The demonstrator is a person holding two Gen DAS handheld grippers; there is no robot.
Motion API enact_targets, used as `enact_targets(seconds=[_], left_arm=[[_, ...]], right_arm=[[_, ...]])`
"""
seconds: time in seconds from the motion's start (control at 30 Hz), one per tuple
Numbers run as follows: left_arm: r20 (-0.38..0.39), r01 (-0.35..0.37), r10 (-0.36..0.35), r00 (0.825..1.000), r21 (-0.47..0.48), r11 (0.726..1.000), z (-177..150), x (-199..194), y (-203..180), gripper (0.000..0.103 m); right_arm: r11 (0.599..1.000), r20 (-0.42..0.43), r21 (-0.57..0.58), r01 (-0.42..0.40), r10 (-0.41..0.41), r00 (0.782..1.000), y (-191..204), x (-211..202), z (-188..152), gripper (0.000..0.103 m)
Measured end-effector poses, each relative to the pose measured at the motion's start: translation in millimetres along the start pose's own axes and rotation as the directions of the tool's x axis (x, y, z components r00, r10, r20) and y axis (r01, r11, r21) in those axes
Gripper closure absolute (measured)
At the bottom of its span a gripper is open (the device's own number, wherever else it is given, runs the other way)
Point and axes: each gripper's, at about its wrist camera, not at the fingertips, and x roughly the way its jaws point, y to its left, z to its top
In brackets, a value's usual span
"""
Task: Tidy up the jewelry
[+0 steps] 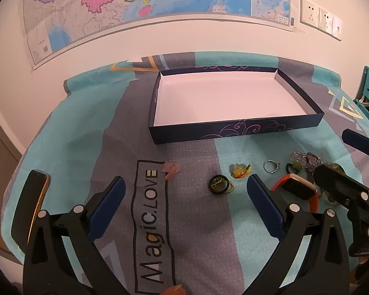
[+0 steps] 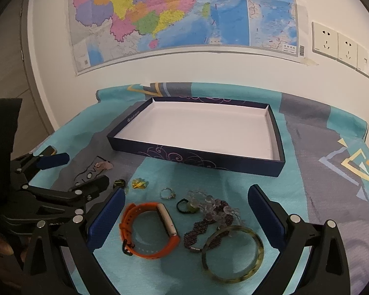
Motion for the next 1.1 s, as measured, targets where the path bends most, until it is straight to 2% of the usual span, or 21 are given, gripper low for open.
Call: enact_targets(seconds=[0.37,1.1], left_arm=[[0.0,0.017,-0.017,1.0,-0.002,1.0,-2.2,-3.3,-0.2,0.006],[0.023,0.005,-0.005,1.0,-0.013,1.0,-3.8,-11.3,3.3,0.006]], right_arm=[[1.0,-0.003,-0.011,-0.007,0.007,1.0,6.6,-1.5,-1.3,0.006],[1.0,-0.009,0.0,-0.002,0.002,1.0,7.4,-4.5,-2.0,0.006]])
